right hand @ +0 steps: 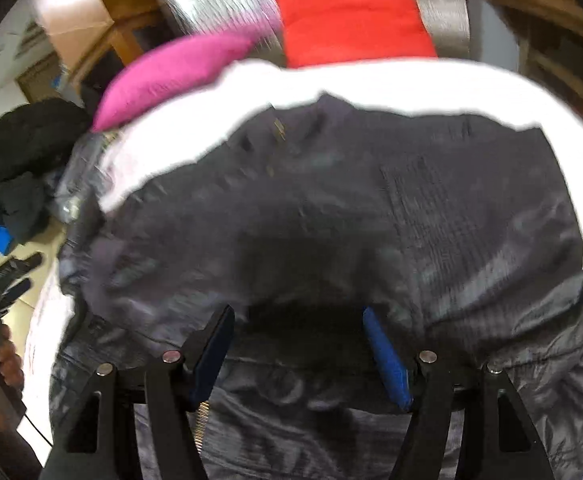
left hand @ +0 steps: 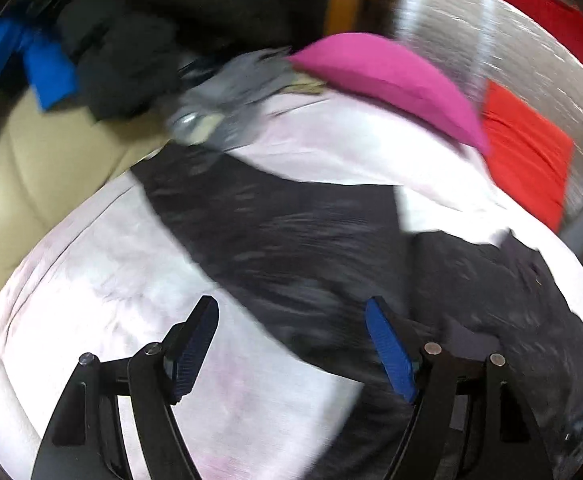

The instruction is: Fold large clothes

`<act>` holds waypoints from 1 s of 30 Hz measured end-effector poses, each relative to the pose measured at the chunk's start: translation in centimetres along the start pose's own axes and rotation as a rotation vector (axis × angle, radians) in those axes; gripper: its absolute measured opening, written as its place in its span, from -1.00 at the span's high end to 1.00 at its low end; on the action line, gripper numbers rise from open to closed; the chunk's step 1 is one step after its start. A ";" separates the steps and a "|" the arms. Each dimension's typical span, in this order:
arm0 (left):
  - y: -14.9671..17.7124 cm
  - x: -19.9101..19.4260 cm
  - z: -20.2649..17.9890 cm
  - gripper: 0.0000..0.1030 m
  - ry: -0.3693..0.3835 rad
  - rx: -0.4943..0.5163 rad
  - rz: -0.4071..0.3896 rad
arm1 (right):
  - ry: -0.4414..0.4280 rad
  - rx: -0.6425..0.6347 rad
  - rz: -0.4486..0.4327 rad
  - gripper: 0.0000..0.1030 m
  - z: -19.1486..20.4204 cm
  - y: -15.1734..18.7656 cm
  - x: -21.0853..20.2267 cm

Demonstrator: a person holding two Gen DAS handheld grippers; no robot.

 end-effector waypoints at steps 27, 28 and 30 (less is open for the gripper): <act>-1.2 14.4 10.6 0.42 0.007 -0.447 0.185 | 0.035 -0.100 -0.010 -0.40 0.5 0.1 1.0; -1.6 14.3 10.3 0.60 0.019 -0.432 0.168 | 0.034 -0.102 -0.010 -0.40 0.5 0.1 1.0; -2.1 13.9 9.9 0.80 0.028 -0.415 0.140 | 0.029 -0.101 -0.009 -0.40 0.5 0.0 0.9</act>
Point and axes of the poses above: each gripper's, at about its wrist camera, not at the fingertips, and x roughly the way its jaws point, z to its left, y to its underside, the point moved 10 cm from there along x, roughly the way its jaws point, and after that the axes turned 8 degrees about -z, right-handed, at the moved point
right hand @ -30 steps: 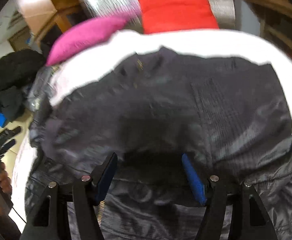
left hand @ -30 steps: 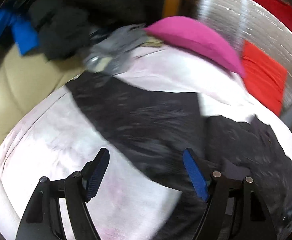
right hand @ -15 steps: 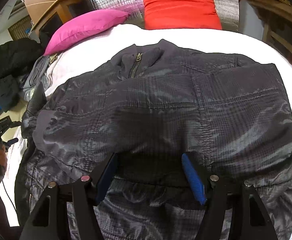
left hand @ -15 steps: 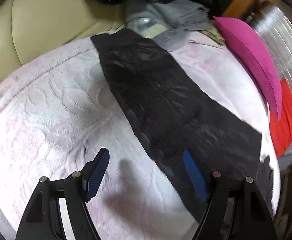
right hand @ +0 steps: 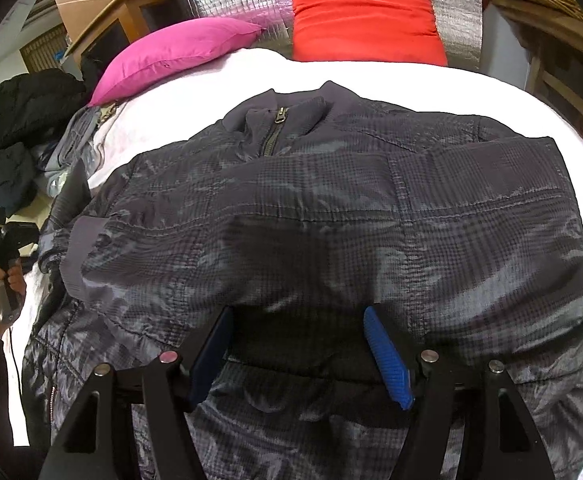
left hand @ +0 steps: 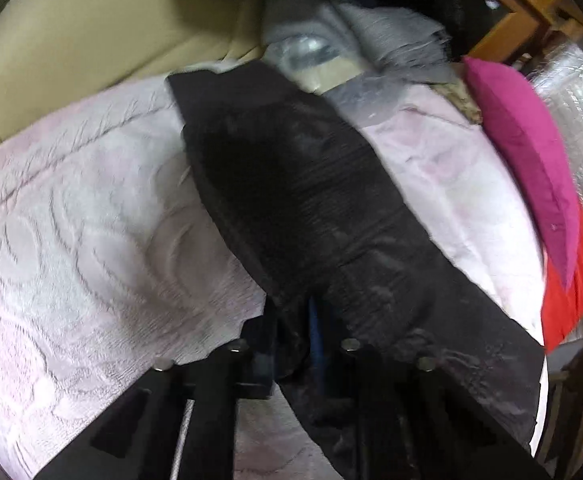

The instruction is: Fold large clothes

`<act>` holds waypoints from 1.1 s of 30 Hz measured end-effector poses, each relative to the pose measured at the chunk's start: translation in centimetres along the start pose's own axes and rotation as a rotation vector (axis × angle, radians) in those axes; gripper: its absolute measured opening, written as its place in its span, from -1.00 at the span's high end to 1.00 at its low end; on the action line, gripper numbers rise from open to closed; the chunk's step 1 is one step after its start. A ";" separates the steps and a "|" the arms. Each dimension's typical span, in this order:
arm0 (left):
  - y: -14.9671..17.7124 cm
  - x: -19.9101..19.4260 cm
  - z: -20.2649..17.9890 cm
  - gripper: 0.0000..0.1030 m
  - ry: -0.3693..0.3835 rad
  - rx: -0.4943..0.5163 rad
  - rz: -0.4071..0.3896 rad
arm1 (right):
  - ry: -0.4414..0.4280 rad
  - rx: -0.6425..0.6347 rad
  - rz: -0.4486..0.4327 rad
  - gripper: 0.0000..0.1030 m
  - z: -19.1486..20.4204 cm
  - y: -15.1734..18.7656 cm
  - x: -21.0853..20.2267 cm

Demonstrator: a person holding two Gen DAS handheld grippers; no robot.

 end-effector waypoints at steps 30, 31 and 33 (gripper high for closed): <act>34.2 -14.3 -26.5 0.60 0.401 0.908 0.250 | -0.027 0.404 -0.118 -0.40 -10.6 -3.3 -5.7; 34.1 -14.8 -26.3 0.50 0.412 0.907 0.252 | -0.032 0.407 -0.117 -0.40 -10.6 -3.4 -5.7; 33.6 -17.2 -25.9 -0.08 0.476 0.888 0.263 | -0.039 0.418 -0.118 -0.40 -10.7 -3.4 -5.8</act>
Point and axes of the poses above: each gripper's, at about its wrist camera, not at the fingertips, and x roughly the way its jaws point, z to its left, y to its underside, the point moved 10 cm from there along x, roughly the way its jaws point, and after that the axes turned 8 degrees about -z, right-handed, at the moved point
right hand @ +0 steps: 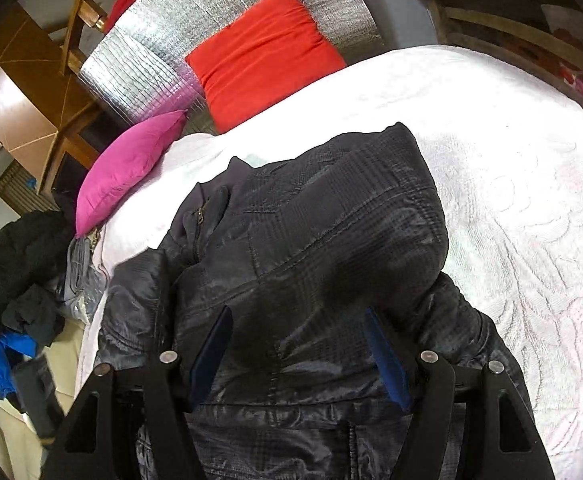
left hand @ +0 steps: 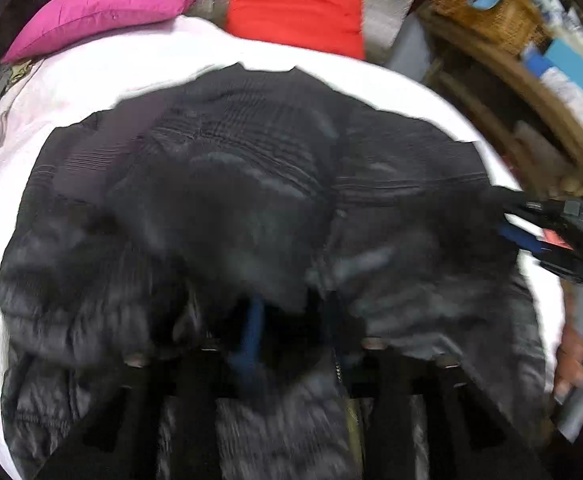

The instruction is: Fold large clothes

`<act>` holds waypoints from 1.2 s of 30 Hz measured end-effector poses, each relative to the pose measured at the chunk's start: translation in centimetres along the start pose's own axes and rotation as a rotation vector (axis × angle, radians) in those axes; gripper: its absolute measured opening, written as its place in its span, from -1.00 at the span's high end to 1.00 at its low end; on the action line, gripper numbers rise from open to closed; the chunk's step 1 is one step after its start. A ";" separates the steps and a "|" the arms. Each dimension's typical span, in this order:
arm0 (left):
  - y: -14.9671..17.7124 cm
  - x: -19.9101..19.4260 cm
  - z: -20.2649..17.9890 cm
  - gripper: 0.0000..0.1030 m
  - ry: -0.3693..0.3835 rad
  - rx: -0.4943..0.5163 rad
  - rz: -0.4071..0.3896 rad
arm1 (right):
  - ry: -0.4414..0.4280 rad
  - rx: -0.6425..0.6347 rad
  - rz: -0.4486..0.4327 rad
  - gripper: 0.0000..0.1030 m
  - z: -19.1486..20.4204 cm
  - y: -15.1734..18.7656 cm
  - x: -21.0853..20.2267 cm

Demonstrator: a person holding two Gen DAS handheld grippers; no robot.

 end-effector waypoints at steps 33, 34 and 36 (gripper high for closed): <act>-9.9 -0.2 -2.6 0.60 0.058 -0.169 -0.146 | -0.018 0.179 -0.113 -0.40 -5.4 -4.3 -4.3; -9.2 0.2 -4.5 0.60 0.069 -0.114 -0.126 | -0.021 0.188 -0.117 -0.40 -5.6 -4.5 -4.5; -7.7 0.8 -7.8 0.60 0.091 -0.011 -0.092 | -0.025 0.199 -0.124 -0.40 -5.9 -4.7 -4.7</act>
Point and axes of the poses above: each gripper's, at about its wrist camera, not at the fingertips, and x roughly the way its jaws point, z to its left, y to its underside, the point moved 10 cm from there along x, roughly the way its jaws point, and after that the axes turned 8 degrees about -z, right-handed, at the moved point
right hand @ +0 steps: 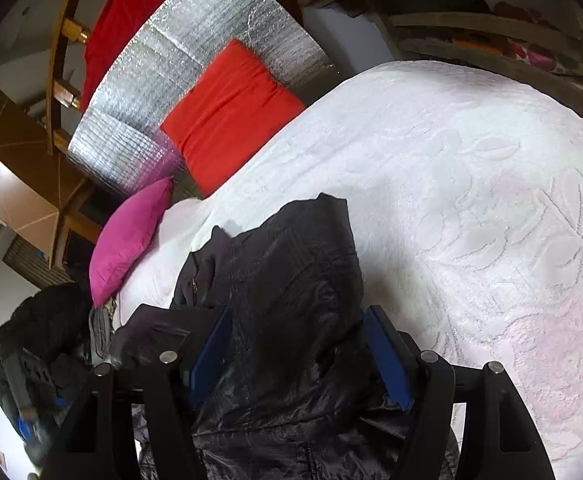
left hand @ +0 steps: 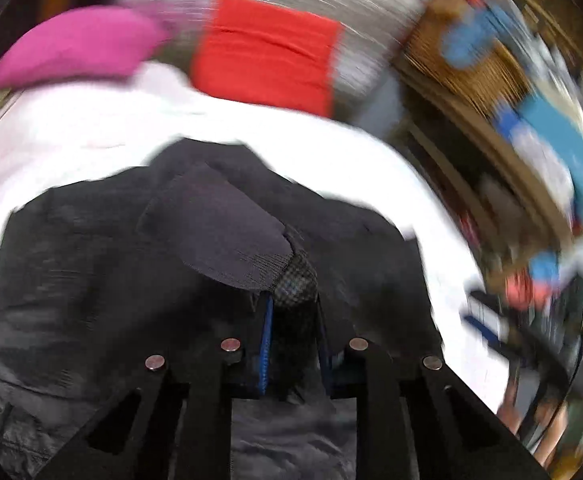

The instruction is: Fold large clothes

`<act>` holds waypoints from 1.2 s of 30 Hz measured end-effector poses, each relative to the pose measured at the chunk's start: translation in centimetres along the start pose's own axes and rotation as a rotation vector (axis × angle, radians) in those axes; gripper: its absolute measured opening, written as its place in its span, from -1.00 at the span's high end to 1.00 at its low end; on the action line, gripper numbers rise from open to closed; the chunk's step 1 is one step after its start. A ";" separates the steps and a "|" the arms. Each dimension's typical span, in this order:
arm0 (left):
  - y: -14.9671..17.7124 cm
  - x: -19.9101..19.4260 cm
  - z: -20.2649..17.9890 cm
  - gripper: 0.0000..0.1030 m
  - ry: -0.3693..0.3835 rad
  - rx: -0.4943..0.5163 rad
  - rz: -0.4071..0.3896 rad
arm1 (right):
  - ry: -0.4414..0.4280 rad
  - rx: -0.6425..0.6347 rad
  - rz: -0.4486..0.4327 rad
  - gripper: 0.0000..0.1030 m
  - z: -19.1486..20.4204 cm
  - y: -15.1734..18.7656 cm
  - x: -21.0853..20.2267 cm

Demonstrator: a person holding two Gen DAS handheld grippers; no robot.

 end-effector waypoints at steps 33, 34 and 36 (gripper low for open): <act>6.6 -6.8 24.1 -0.52 -0.528 -0.155 0.026 | 0.300 -0.535 0.107 0.29 2.2 7.3 3.5; 6.4 -7.1 23.7 -0.52 -0.538 -0.125 0.019 | 0.322 -0.564 0.090 0.34 2.2 7.3 3.5; 6.1 -7.7 23.2 -0.52 -0.538 -0.102 -0.005 | 0.339 -0.599 0.036 0.66 2.8 6.6 2.6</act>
Point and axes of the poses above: each gripper's, at about its wrist camera, not at the fingertips, and x roughly the way its jaws point, z to its left, y to its underside, the point moved 10 cm from there along x, roughly the way its jaws point, and after that the axes turned 8 degrees about -z, right-handed, at the moved point
